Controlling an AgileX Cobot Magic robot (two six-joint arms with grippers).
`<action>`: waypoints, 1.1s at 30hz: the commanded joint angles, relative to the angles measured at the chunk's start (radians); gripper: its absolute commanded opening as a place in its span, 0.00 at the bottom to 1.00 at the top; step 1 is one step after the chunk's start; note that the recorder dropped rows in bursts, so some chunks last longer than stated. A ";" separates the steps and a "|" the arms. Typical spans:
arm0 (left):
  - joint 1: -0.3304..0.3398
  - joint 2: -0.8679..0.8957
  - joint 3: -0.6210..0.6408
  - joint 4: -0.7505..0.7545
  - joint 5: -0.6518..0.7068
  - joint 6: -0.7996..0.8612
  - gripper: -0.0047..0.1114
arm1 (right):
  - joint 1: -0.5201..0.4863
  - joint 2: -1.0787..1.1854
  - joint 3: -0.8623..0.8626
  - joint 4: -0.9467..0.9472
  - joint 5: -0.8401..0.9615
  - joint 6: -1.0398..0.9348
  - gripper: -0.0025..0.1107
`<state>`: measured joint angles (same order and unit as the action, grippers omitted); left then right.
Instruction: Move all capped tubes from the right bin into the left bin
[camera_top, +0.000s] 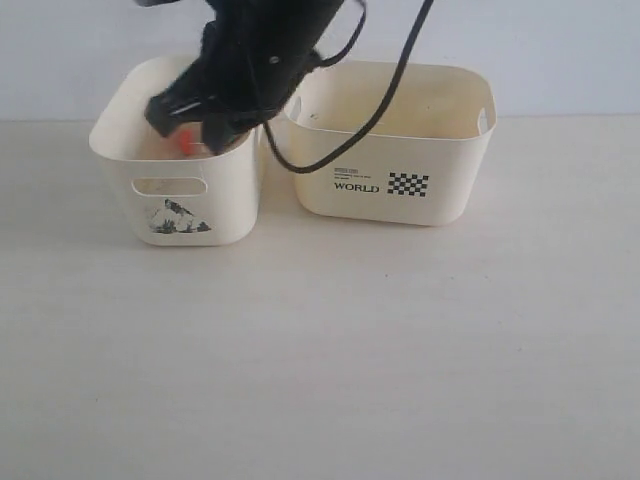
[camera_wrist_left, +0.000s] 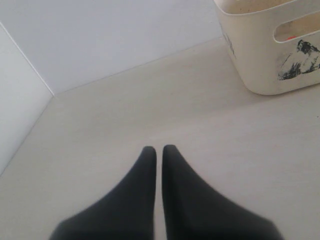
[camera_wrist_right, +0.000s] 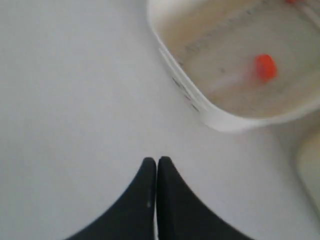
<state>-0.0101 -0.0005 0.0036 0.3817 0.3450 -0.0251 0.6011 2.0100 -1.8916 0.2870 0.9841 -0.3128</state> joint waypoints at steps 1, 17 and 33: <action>0.000 0.000 -0.004 0.001 -0.004 -0.010 0.08 | -0.052 -0.034 -0.005 -0.634 0.201 0.281 0.02; 0.000 0.000 -0.004 0.001 -0.004 -0.010 0.08 | -0.410 0.349 -0.484 -0.407 0.176 0.412 0.02; 0.000 0.000 -0.004 0.001 -0.004 -0.010 0.08 | -0.375 0.546 -0.634 0.075 0.189 0.358 0.02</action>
<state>-0.0101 -0.0005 0.0036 0.3817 0.3450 -0.0251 0.2137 2.5429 -2.5190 0.3532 1.1894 0.0376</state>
